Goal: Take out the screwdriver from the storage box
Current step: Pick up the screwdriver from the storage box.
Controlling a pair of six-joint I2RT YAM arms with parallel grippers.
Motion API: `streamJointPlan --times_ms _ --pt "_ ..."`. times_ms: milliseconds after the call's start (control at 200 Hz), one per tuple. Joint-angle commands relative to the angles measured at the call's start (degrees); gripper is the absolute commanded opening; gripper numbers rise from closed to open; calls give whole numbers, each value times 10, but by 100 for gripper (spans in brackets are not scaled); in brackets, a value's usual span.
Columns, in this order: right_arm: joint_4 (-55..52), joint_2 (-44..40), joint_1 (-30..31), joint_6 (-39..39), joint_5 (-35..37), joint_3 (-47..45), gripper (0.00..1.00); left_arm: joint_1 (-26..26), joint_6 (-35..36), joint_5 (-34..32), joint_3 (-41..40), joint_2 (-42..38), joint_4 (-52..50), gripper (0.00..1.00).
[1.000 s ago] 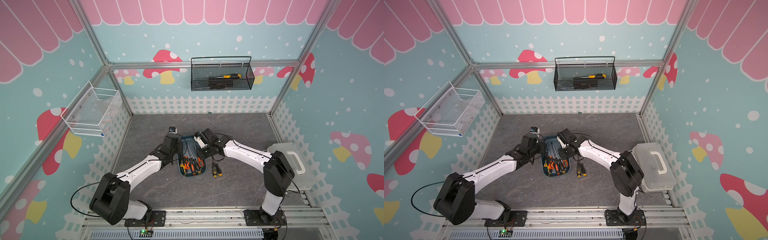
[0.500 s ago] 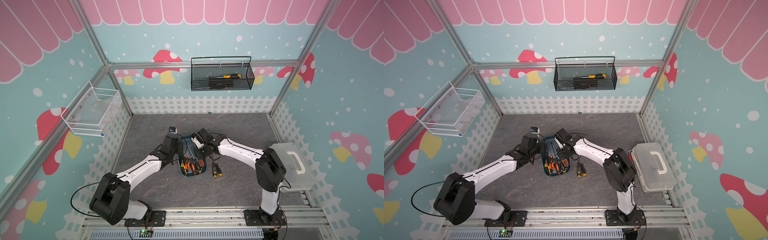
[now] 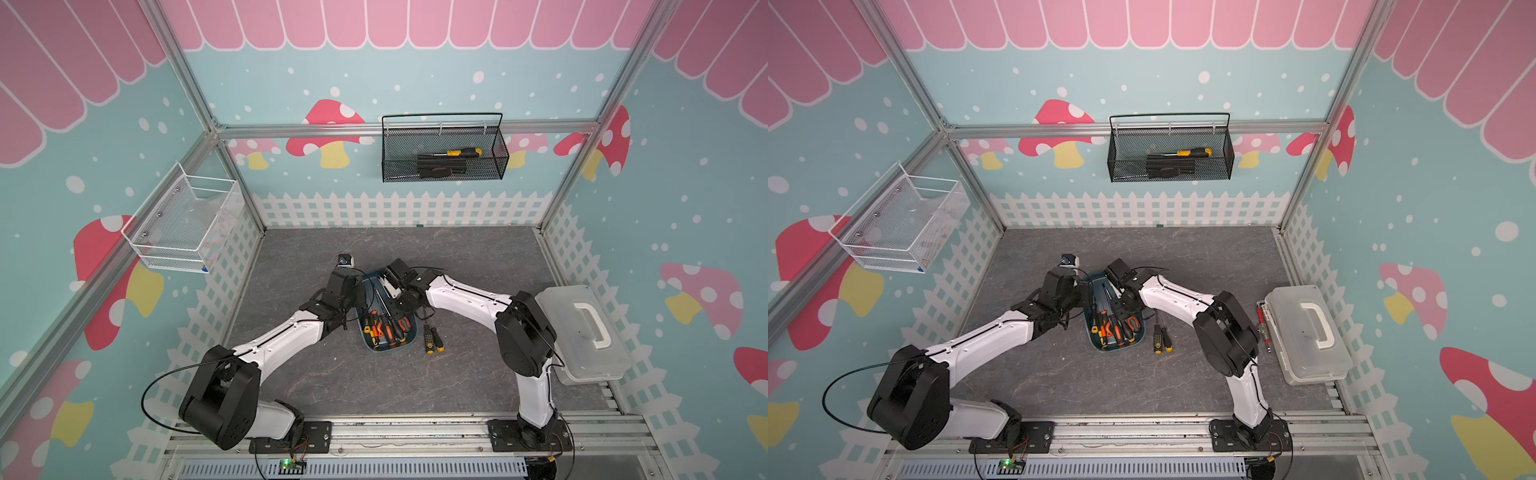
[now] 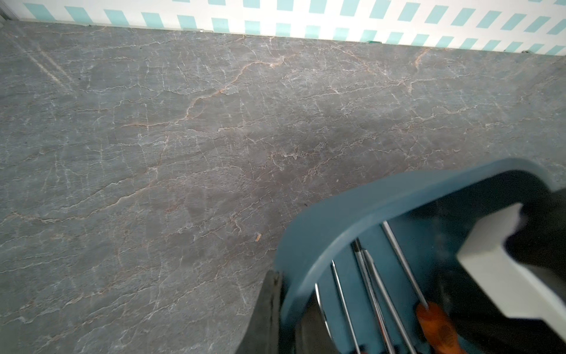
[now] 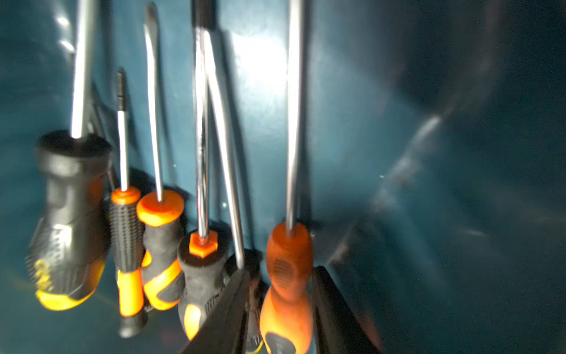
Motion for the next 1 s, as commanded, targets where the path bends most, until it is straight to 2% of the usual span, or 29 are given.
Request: streamJointPlan --times_ms 0,180,525,630,996 --pt "-33 33 -8 -1 44 0 36 0 4 -2 -4 -27 23 0" --pt "-30 43 -12 5 53 -2 32 1 4 -1 -7 -31 26 0" --pt "-21 54 -20 11 42 -6 10 0 6 -1 -9 -37 25 0" --pt "-9 44 -19 15 31 -12 0 0 6 -1 -9 -35 26 0" --pt "60 -59 -14 26 -27 -76 0 2 9 -4 -6 -26 25 0"
